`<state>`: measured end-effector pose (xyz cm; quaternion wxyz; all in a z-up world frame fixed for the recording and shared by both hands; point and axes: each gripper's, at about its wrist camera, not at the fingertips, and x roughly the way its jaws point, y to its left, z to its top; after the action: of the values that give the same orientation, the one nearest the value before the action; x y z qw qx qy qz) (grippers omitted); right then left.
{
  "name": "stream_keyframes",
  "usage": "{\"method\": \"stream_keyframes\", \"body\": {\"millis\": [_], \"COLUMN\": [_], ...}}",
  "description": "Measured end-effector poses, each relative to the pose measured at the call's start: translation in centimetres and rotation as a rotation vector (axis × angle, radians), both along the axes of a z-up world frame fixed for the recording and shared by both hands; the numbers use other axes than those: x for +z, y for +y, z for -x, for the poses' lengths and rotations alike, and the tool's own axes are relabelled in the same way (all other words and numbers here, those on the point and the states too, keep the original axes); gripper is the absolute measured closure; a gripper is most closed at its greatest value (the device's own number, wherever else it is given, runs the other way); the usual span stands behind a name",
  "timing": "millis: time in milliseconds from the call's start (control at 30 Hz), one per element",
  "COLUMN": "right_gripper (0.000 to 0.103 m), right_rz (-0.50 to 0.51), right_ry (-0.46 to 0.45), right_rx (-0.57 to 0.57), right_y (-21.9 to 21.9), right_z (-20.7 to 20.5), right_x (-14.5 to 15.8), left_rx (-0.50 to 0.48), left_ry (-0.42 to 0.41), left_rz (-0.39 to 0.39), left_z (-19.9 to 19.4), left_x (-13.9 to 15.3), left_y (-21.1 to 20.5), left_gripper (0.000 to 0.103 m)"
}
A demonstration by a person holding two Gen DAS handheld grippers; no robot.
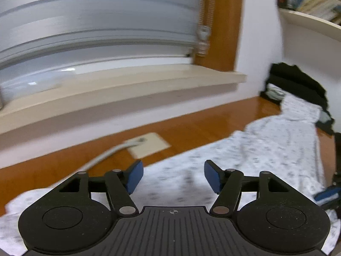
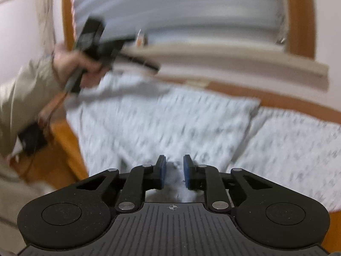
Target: Fold clothes
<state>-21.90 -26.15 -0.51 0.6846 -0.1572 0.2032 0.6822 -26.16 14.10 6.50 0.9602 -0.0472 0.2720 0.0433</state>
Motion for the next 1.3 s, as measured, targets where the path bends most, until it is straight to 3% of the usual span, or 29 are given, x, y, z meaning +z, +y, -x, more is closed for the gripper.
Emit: {"method": "stream_keyframes", "body": {"millis": [67, 167, 400, 667, 700, 733, 767, 867, 1000, 1133, 1300], "right_gripper": [0.080, 0.067, 0.056, 0.056, 0.065, 0.075, 0.093, 0.095, 0.096, 0.097, 0.097], "right_rz": [-0.016, -0.056, -0.046, 0.045, 0.045, 0.021, -0.017, -0.093, -0.121, -0.103, -0.094], "right_ry": [0.038, 0.049, 0.102, 0.276, 0.283, 0.272, 0.249, 0.186, -0.025, -0.152, -0.218], "right_rx": [-0.001, -0.042, -0.190, -0.240, -0.237, -0.224, -0.210, -0.121, 0.005, 0.066, 0.107], "right_y": [-0.3, -0.4, 5.0, 11.3, 11.6, 11.6, 11.4, 11.2, 11.1, 11.0, 10.8], "right_z": [-0.5, -1.8, -7.6, -12.7, -12.8, -12.6, -12.1, -10.1, -5.1, -1.3, 1.3], "right_x": [0.6, 1.9, 3.9, 1.8, 1.6, 1.6, 2.0, 3.0, 3.8, 3.2, 2.5], "left_rx": [-0.022, -0.030, 0.017, 0.066, 0.076, 0.086, 0.104, 0.151, 0.123, 0.063, 0.070], "left_ry": [0.009, 0.028, 0.077, 0.083, 0.074, 0.064, 0.045, -0.042, -0.097, -0.103, -0.035], "left_rz": [0.005, 0.013, 0.011, 0.010, 0.015, 0.020, 0.022, 0.084, 0.320, 0.457, 0.473], "left_z": [-1.3, -2.6, -3.3, -3.2, -3.1, -2.9, -2.6, -1.5, -1.1, -1.3, -1.9], "left_x": [-0.8, -2.2, -4.0, -4.2, -4.1, -4.0, -3.8, -2.7, -1.5, -1.7, -2.9], "left_y": [-1.3, -2.7, -3.0, -2.6, -2.5, -2.3, -2.2, -1.7, -1.1, -1.7, -2.2], "left_gripper": [0.034, 0.034, 0.034, 0.034, 0.034, 0.034, 0.033, 0.031, 0.028, 0.028, 0.031]}}
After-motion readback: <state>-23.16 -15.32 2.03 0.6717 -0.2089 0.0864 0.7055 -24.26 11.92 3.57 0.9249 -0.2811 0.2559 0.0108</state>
